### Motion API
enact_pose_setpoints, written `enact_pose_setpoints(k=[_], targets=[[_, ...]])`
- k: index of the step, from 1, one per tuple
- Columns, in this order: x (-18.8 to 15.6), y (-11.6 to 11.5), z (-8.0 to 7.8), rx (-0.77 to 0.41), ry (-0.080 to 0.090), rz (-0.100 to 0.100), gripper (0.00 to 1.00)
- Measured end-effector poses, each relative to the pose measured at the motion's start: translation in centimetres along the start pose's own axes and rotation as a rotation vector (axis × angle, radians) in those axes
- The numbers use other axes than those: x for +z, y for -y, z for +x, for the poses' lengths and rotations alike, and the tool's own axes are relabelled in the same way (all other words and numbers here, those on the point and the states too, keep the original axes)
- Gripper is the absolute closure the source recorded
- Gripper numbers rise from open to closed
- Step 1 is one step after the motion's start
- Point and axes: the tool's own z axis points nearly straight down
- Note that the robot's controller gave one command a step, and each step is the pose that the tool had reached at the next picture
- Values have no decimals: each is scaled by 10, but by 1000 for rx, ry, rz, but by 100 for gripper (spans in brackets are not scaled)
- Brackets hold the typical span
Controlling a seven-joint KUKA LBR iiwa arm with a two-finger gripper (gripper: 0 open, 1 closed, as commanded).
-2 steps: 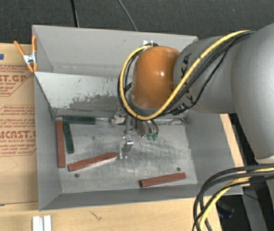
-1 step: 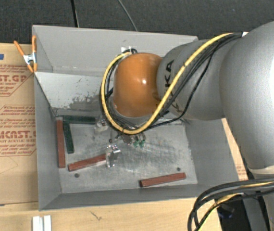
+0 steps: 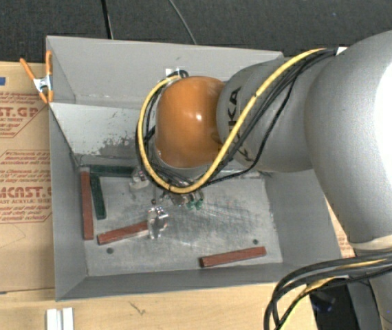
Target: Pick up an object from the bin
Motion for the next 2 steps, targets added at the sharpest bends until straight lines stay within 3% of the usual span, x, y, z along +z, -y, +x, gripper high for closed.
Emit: enact_pose_setpoints(k=[1, 2], targets=[[64, -10, 17, -104, 7, -1, 0], [58, -16, 13, -213, 7, 1, 100]])
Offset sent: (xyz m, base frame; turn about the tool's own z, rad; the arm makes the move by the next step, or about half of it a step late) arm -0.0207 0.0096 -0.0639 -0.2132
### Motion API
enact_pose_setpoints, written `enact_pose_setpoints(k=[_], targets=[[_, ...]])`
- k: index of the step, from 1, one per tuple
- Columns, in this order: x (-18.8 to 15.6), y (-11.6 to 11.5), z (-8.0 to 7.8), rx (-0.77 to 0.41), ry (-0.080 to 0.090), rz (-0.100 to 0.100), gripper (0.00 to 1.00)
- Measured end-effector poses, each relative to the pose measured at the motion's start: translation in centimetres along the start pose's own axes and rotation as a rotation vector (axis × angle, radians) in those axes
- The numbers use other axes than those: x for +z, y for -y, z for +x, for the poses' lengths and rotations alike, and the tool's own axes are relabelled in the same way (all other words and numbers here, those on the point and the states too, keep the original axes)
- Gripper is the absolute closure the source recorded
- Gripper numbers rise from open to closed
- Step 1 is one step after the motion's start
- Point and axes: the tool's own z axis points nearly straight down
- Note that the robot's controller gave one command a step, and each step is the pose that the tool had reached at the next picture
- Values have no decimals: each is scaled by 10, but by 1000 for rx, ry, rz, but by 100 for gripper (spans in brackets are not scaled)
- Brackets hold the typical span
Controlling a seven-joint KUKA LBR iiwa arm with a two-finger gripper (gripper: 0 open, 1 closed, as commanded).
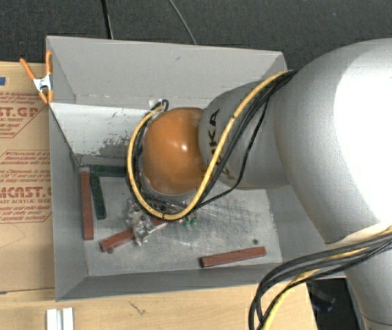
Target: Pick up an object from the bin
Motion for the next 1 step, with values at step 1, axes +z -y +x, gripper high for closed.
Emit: enact_pose_setpoints(k=[1], targets=[[0, 0, 0, 0, 0, 0, 100]])
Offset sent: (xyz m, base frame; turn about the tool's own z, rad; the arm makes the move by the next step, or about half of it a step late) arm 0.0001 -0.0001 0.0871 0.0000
